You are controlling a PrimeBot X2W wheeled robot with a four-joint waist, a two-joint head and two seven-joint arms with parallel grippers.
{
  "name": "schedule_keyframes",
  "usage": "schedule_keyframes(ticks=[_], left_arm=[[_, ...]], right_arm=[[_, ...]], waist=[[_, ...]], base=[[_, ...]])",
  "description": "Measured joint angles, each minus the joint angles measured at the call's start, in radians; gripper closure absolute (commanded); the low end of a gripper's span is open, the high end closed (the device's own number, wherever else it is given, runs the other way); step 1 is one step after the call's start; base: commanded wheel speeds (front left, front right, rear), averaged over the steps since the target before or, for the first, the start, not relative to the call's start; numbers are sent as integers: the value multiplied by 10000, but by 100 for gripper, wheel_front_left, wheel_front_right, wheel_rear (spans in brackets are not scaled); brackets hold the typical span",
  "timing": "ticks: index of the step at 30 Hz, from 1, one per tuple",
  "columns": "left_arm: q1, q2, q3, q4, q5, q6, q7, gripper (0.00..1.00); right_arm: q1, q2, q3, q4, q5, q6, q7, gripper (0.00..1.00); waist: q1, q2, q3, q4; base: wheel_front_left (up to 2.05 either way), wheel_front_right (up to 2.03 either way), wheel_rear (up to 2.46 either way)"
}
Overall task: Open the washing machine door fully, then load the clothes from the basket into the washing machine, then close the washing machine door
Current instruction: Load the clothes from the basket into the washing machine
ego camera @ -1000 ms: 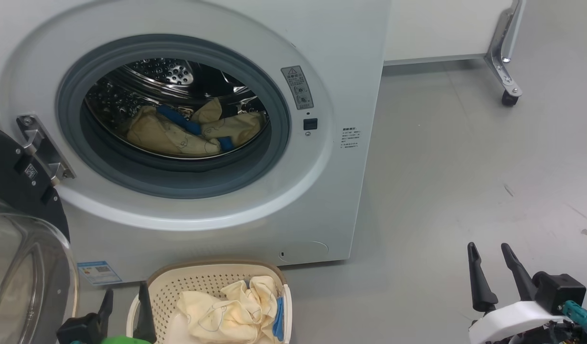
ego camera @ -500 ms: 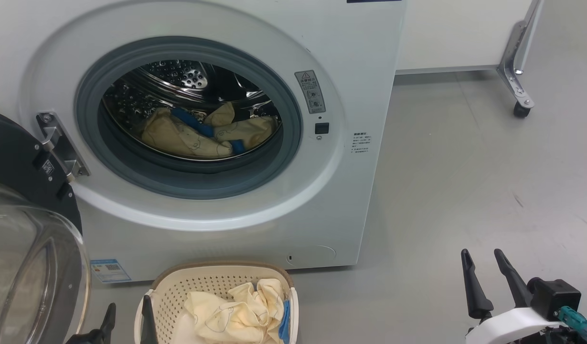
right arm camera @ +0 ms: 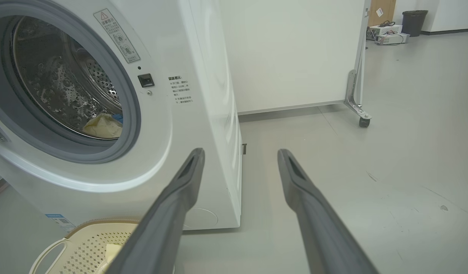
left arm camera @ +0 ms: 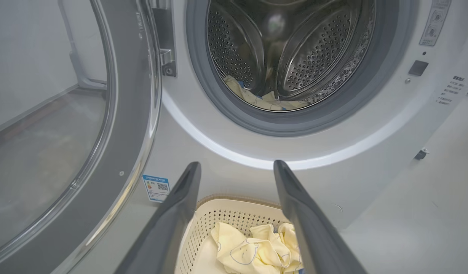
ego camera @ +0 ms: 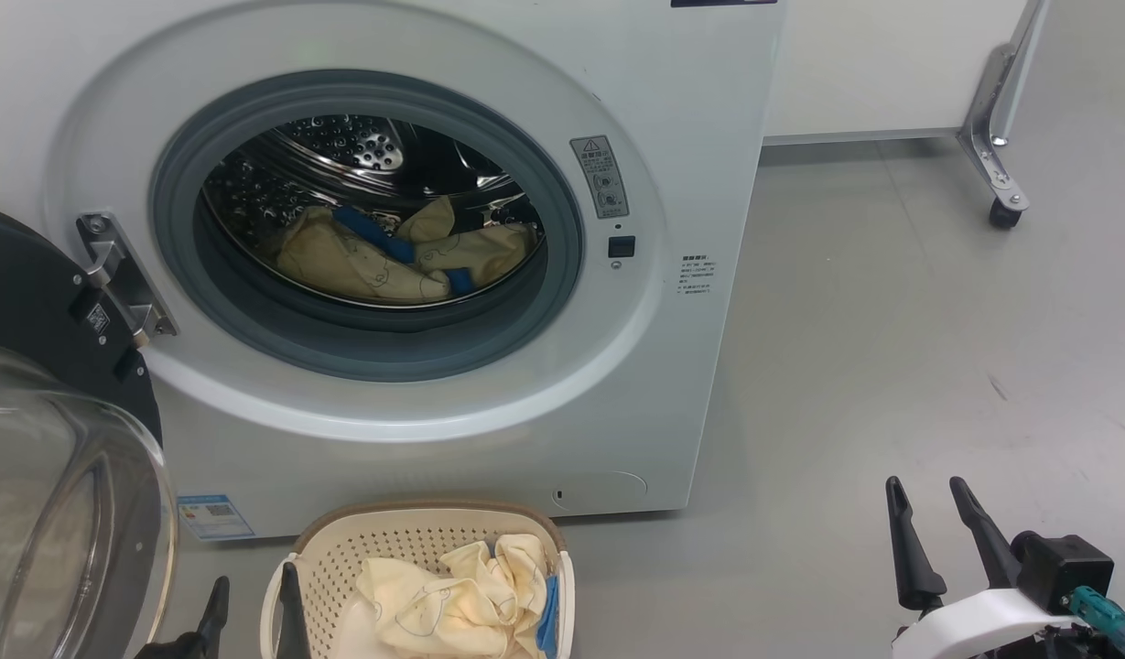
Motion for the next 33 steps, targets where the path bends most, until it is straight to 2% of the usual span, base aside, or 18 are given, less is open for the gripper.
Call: schedule_keyframes(ticks=[15, 26, 33], left_arm=[[315, 6, -102, -502, 2, 221, 2, 0], [342, 6, -13, -673, 27, 305, 2, 0], [300, 8, -10, -357, -428, 205, 6, 0]], right_arm=[[93, 4, 10, 29, 0, 0, 0, 0], [85, 75, 148, -19, -2, 0, 0, 0], [-307, 111, 295, -217, -15, 0, 2, 0]], waist=[[0, 0, 192, -59], [0, 0, 631, -420], [1, 0, 1244, -701]], base=[[0, 0, 0], [0, 0, 0], [0, 0, 0]])
